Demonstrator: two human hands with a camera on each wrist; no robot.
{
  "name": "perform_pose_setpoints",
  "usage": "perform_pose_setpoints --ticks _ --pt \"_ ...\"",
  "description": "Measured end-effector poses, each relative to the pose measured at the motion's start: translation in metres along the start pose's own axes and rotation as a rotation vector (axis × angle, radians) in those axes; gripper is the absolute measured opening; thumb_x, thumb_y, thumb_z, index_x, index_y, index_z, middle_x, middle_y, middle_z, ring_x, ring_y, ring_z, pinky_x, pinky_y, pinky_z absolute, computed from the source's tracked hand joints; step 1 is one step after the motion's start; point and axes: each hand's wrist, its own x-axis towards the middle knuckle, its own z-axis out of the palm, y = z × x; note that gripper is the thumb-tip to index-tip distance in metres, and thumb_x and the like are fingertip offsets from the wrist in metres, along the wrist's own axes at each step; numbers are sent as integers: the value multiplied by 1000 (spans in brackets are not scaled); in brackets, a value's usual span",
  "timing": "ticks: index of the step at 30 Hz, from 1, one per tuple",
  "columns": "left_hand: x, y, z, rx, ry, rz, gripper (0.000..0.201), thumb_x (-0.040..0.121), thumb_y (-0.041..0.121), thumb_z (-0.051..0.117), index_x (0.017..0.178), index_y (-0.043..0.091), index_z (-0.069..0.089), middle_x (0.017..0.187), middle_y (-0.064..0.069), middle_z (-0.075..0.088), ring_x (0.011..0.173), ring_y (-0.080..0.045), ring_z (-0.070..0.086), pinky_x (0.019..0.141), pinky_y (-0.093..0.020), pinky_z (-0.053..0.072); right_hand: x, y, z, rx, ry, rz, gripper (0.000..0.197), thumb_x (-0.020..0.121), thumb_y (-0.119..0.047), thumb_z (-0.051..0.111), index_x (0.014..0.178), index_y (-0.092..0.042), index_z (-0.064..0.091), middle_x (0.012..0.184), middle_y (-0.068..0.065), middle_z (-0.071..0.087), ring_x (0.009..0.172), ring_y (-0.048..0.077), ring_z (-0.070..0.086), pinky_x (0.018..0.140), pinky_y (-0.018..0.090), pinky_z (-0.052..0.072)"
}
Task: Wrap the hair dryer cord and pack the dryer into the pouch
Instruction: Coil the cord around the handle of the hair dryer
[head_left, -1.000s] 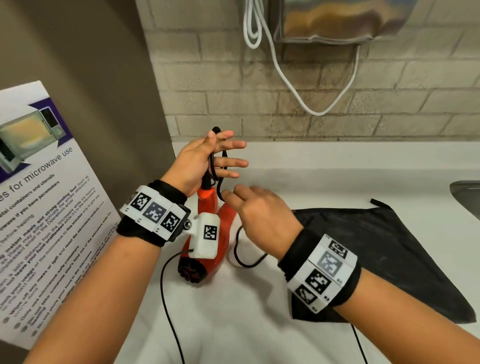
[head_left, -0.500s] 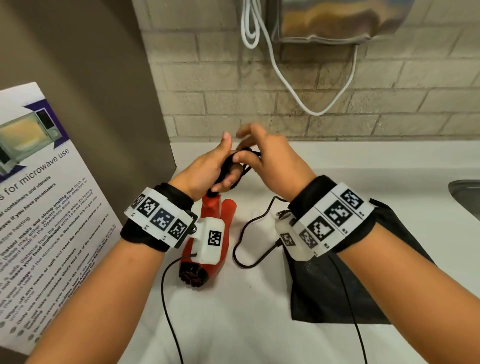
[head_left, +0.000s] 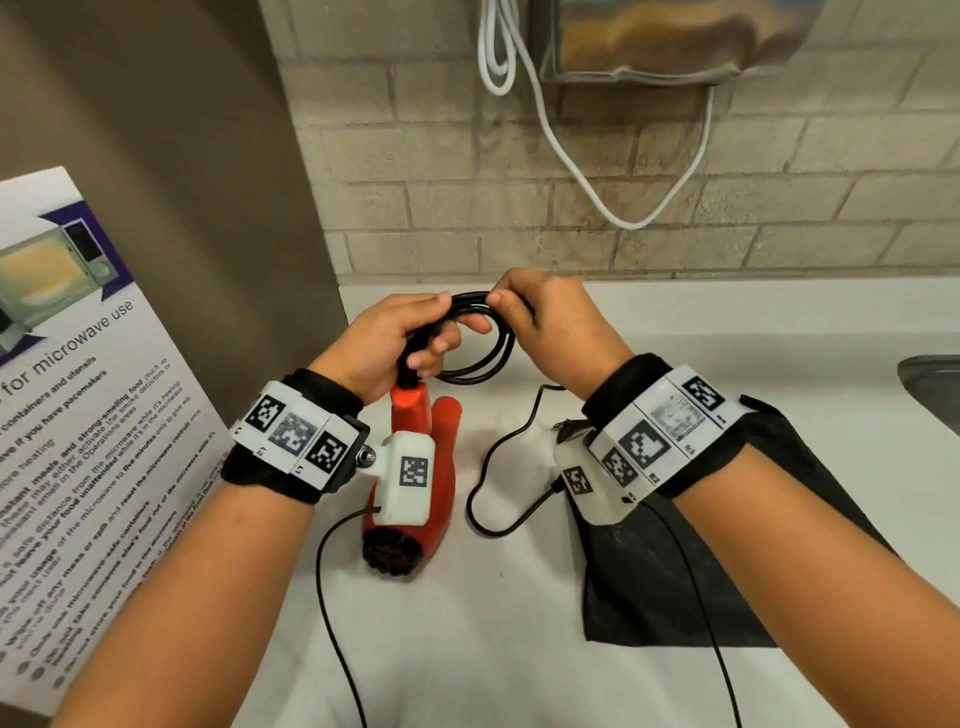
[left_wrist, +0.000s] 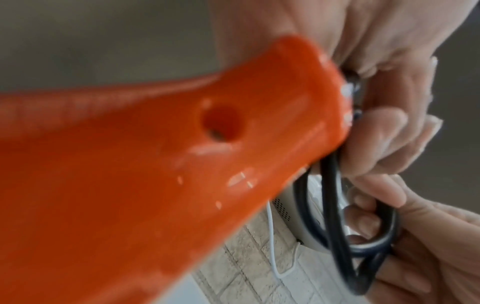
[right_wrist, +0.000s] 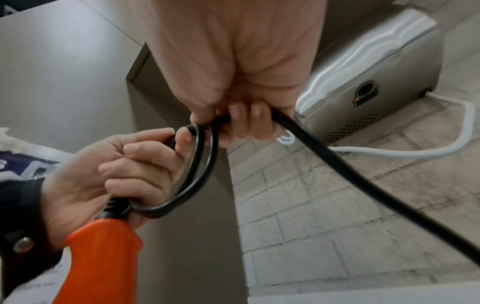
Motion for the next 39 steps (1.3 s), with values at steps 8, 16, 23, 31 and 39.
perform_pose_setpoints --ticks 8,16,23,31,39 --pt "-1 -3 -4 -26 66 44 48 98 25 28 77 15 70 48 11 35 37 -3 31 54 -20 49 -3 -1 6 251 -164 33 14 95 -14 43 104 -11 54 73 -12 55 56 -12 49 59 8 37" --pt "-4 -3 4 -84 31 30 46 96 30 26 89 3 62 48 10 33 36 -3 25 44 -18 37 -4 -1 13 232 -76 58 22 95 -8 39 101 -2 59 69 4 51 62 9 46 57 20 33" --pt "-4 -9 11 124 175 134 38 99 24 31 85 10 64 48 13 28 39 -4 23 43 -17 30 -19 22 5 213 34 98 26 90 -20 54 116 -16 57 96 -6 56 80 0 49 67 0 36" --pt "3 -9 17 128 181 98 37 99 26 31 87 11 63 48 13 29 40 -3 23 42 -16 29 -63 71 23 -224 -393 319 21 88 -11 48 96 -6 66 98 14 68 88 26 61 83 29 48" --pt "6 -8 22 89 160 28 43 100 25 27 84 8 63 43 13 31 34 -2 23 40 -16 27 -74 88 68 -821 -1011 309 44 92 -13 41 133 -28 43 144 11 37 139 29 16 113 47 14"
